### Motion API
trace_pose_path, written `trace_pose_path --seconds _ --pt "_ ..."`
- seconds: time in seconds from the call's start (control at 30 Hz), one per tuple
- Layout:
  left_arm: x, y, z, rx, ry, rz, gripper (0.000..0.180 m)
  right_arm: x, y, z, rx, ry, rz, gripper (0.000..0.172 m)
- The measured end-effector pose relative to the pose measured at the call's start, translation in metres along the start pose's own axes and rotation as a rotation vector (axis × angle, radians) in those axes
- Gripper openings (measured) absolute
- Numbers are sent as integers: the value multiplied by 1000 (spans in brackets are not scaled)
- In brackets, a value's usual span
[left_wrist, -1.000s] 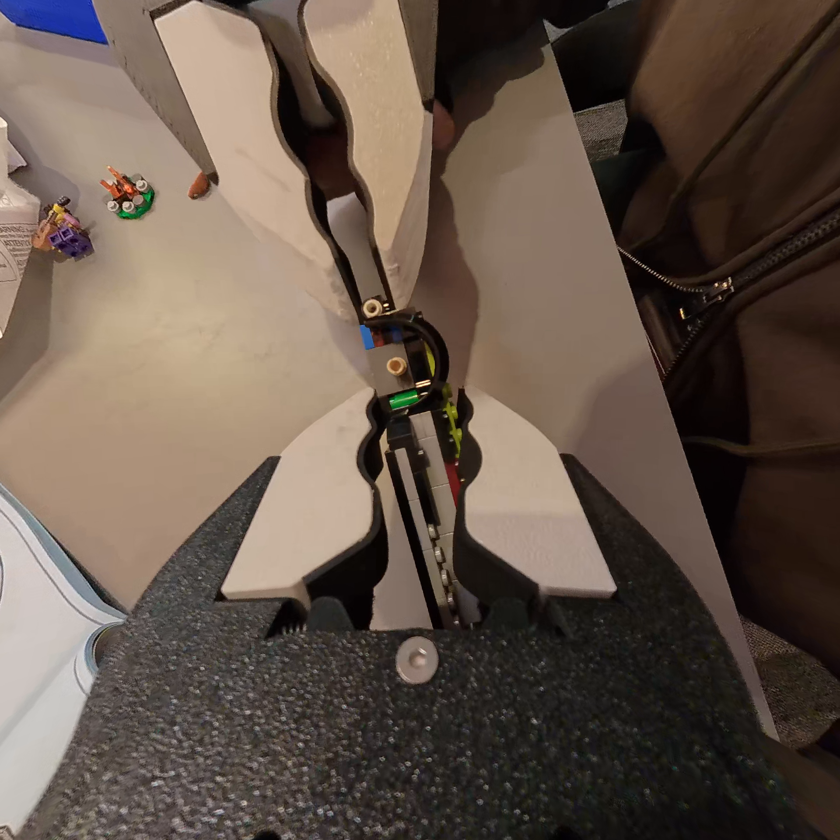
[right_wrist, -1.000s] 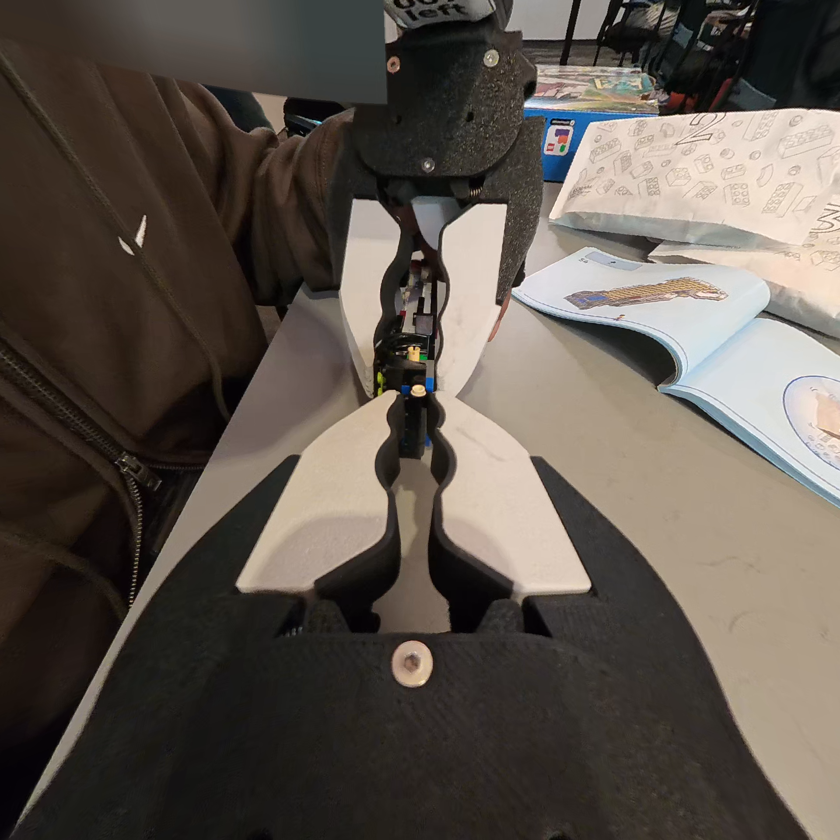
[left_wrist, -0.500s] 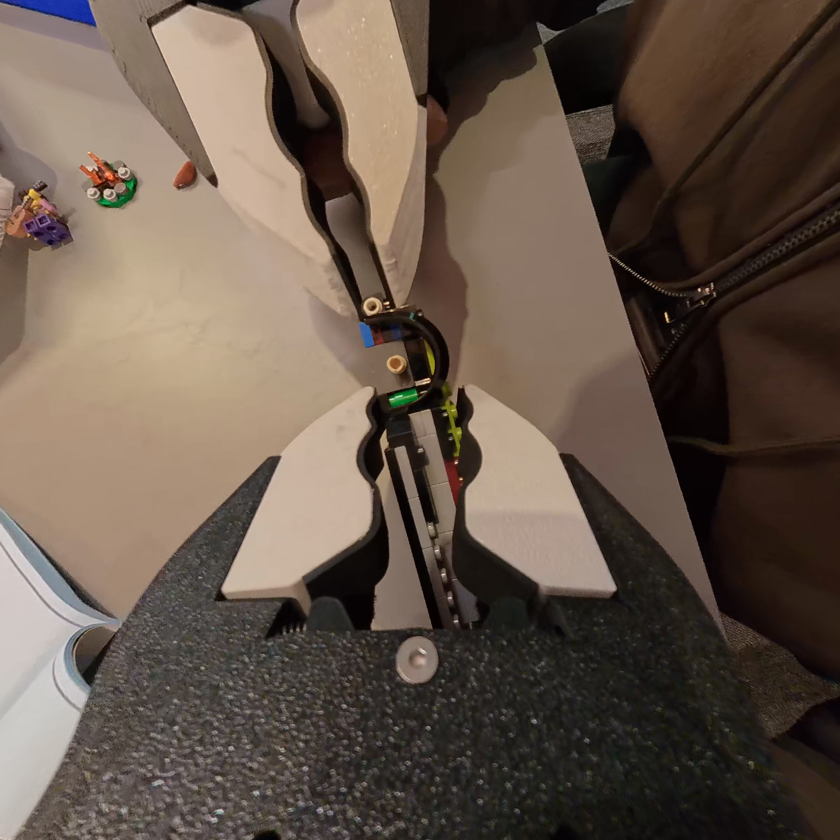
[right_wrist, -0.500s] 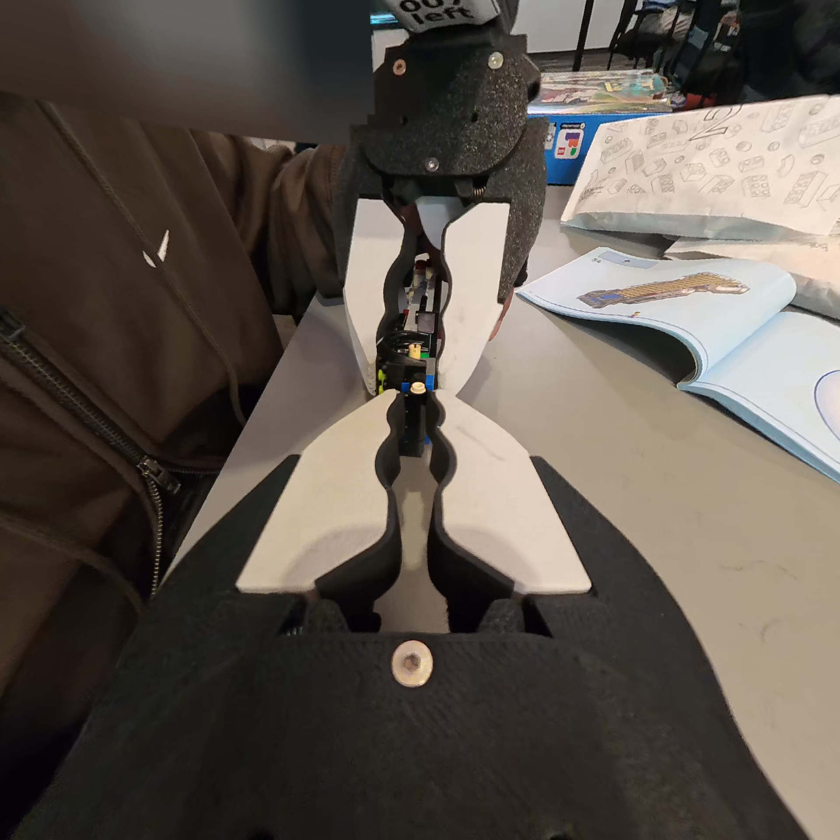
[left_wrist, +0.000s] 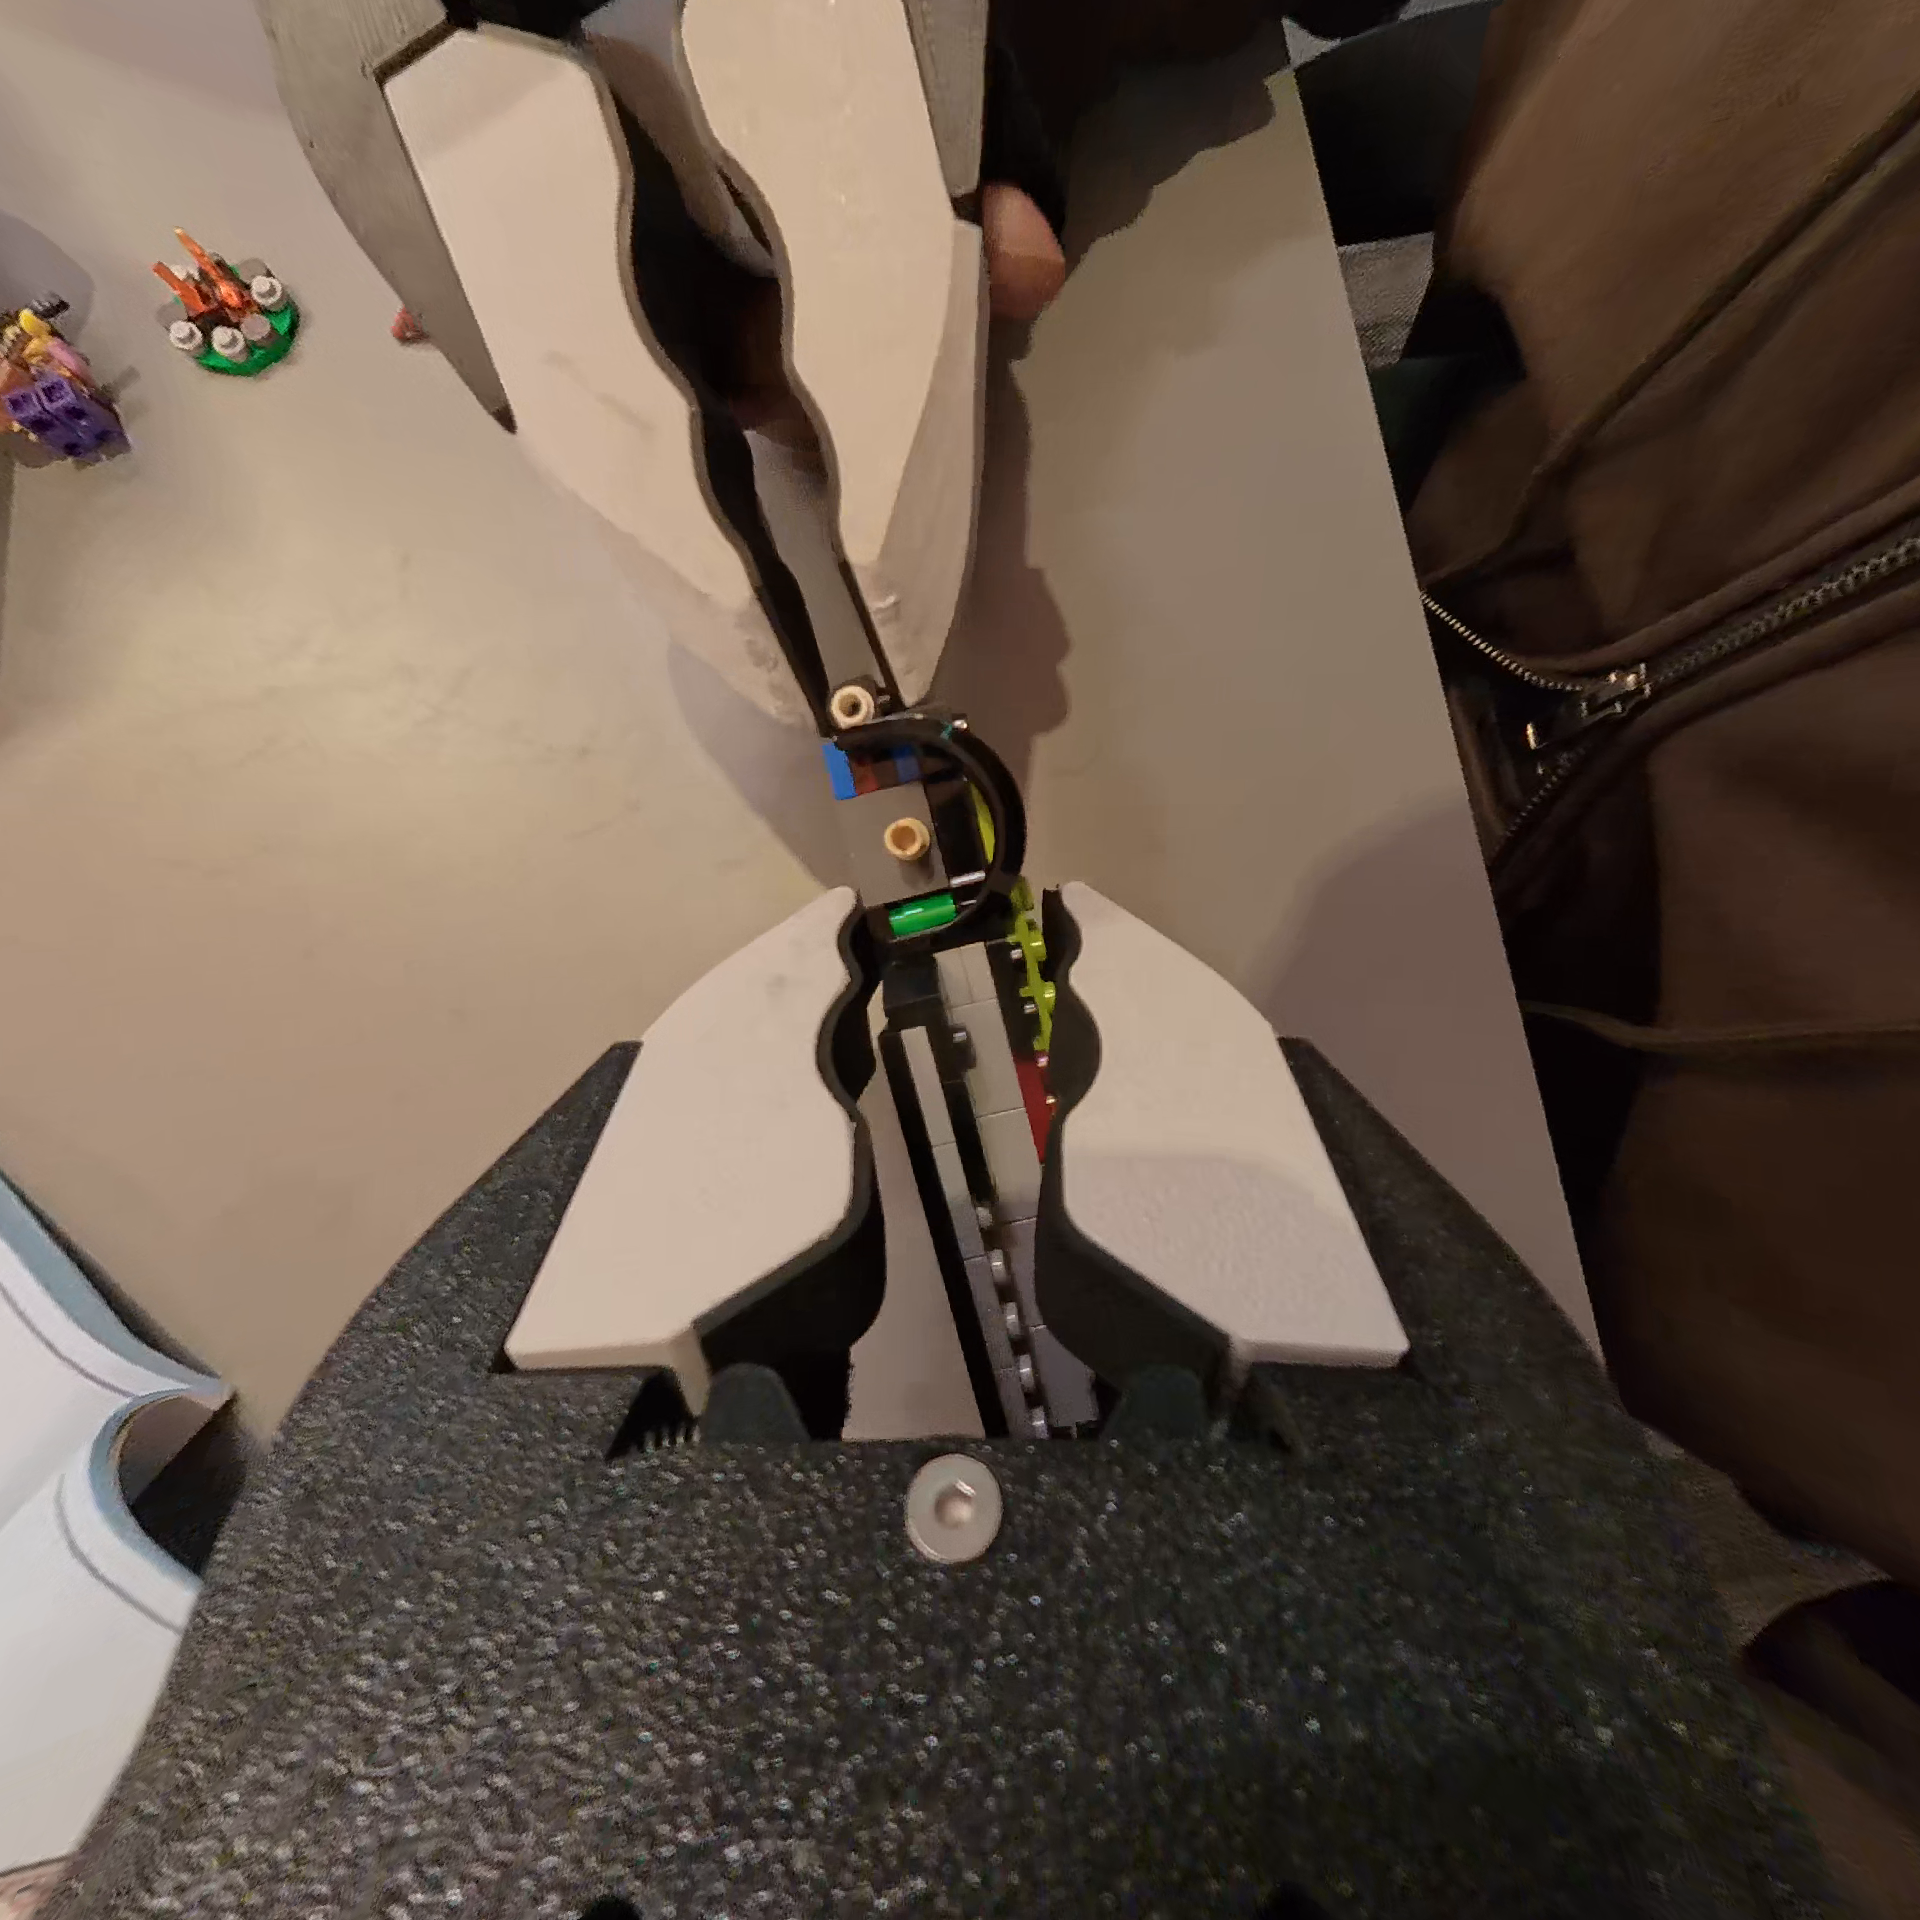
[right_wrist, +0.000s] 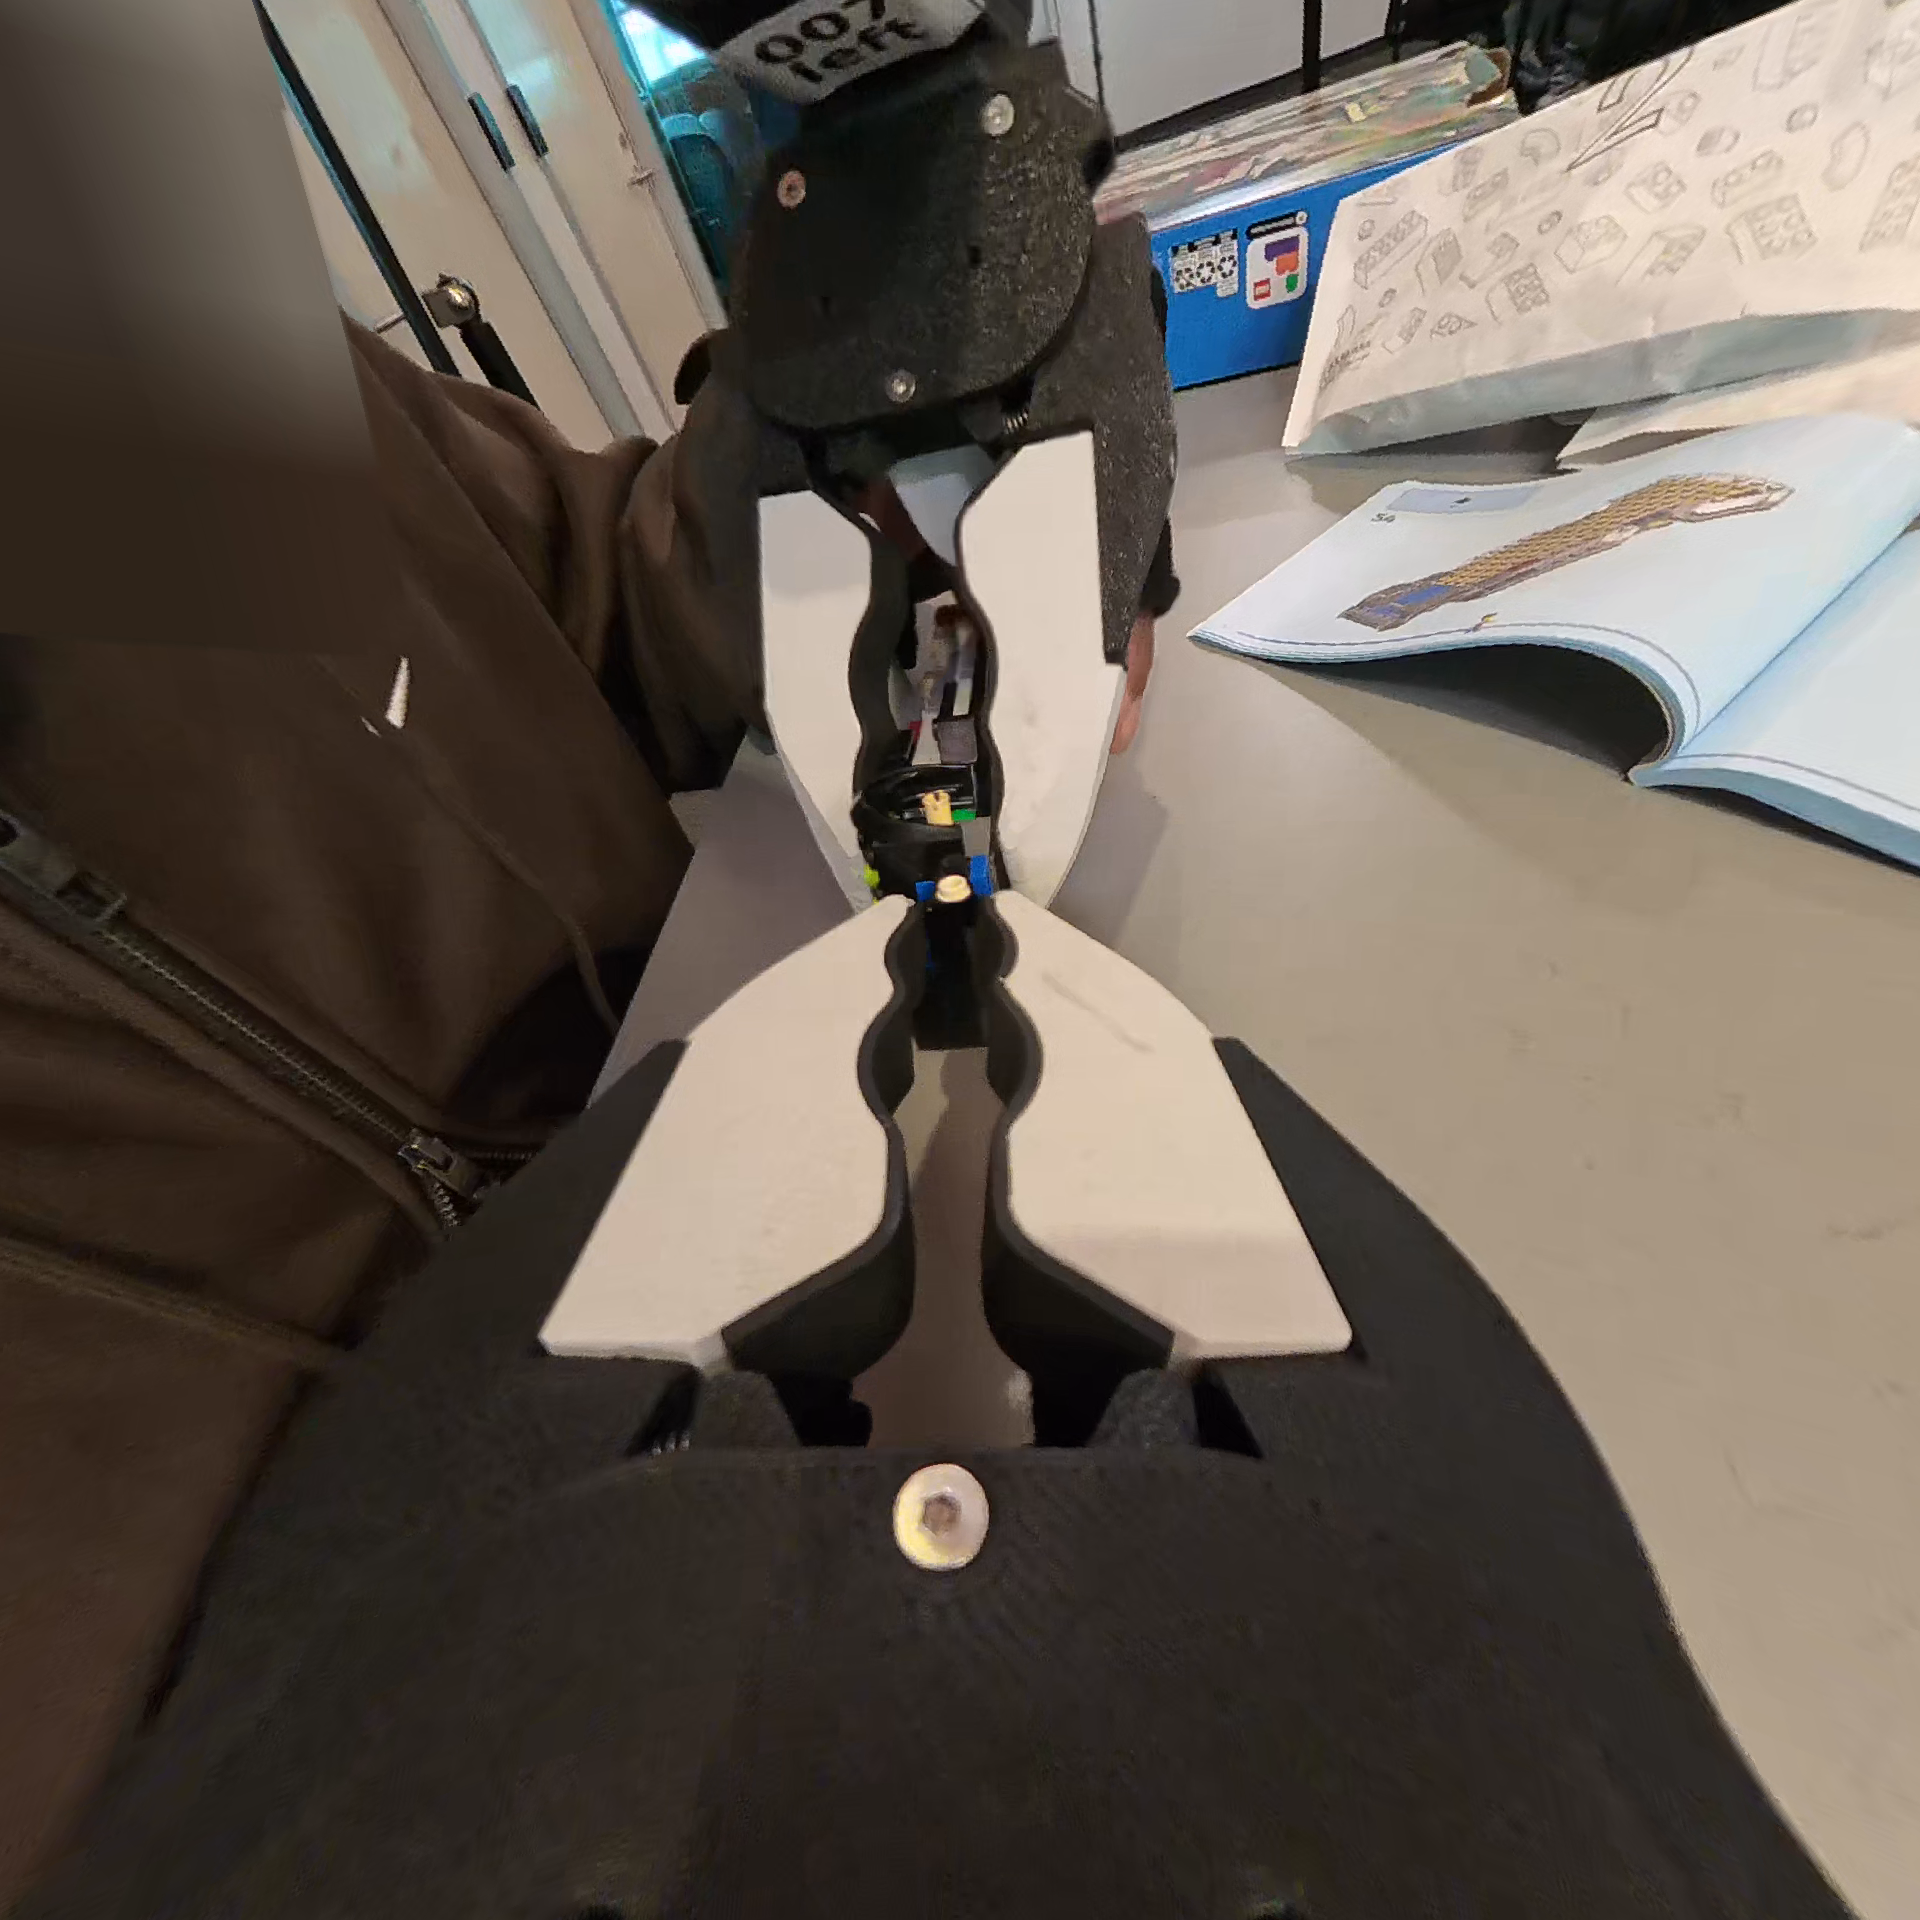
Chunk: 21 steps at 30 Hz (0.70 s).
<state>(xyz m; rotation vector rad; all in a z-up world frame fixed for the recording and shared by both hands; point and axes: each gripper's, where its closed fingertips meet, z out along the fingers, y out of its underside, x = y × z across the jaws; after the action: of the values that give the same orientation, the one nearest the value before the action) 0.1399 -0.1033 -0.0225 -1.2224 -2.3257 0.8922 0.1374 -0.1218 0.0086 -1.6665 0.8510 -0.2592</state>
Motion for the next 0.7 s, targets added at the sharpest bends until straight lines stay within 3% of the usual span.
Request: trace_pose_path --seconds 0.1,0.17,0.47,0.7 --pt "-1 6 1 0 46 -63 30 4 2 -4 12 23 -16 9" --pt "-5 6 -1 37 82 -139 30 7 3 -8 22 33 -4 18" --pt "-28 -8 -13 329 236 -477 30 21 14 -8 -55 174 -54 31" --pt "-51 -24 -24 567 237 -598 29 36 7 -15 54 190 189 28"
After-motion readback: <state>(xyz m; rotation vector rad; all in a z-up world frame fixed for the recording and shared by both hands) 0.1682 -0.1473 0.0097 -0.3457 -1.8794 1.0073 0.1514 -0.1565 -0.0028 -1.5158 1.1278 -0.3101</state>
